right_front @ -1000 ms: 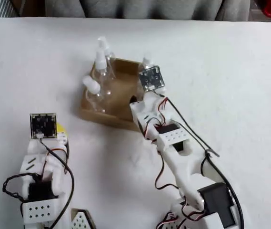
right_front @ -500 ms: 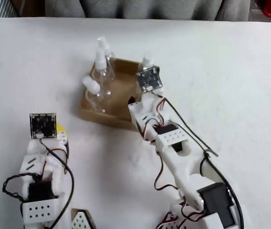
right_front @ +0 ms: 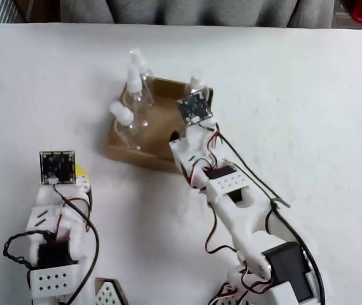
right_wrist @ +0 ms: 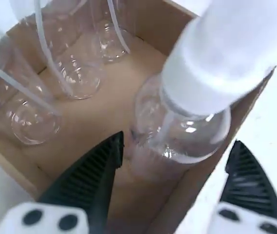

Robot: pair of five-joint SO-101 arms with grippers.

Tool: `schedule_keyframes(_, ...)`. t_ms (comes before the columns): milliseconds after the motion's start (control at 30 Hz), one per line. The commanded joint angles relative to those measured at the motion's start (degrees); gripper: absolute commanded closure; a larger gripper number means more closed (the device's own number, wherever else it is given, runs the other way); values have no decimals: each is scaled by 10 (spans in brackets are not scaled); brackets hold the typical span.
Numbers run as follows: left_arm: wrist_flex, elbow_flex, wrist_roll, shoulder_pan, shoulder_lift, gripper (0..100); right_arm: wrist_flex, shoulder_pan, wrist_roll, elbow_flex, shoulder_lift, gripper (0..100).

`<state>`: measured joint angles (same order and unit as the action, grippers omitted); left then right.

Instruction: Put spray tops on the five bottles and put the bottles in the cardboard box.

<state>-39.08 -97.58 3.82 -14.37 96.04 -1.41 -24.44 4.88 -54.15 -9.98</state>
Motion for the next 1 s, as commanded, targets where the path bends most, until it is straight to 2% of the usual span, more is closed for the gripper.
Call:
schedule_keyframes(0,-7,2,4,-6,7,979,3,3,7,14,-10,715)
schedule_keyframes(367,-7,2,4,-5,7,979,3,1,6,11,-42,715)
schedule_keyframes(767,-7,2,5,-5,5,979,1,3,12,-127,-262,721)
schedule_keyframes(967,-10,2,5,-3,4,979,-109,6,48,-168,-390,875)
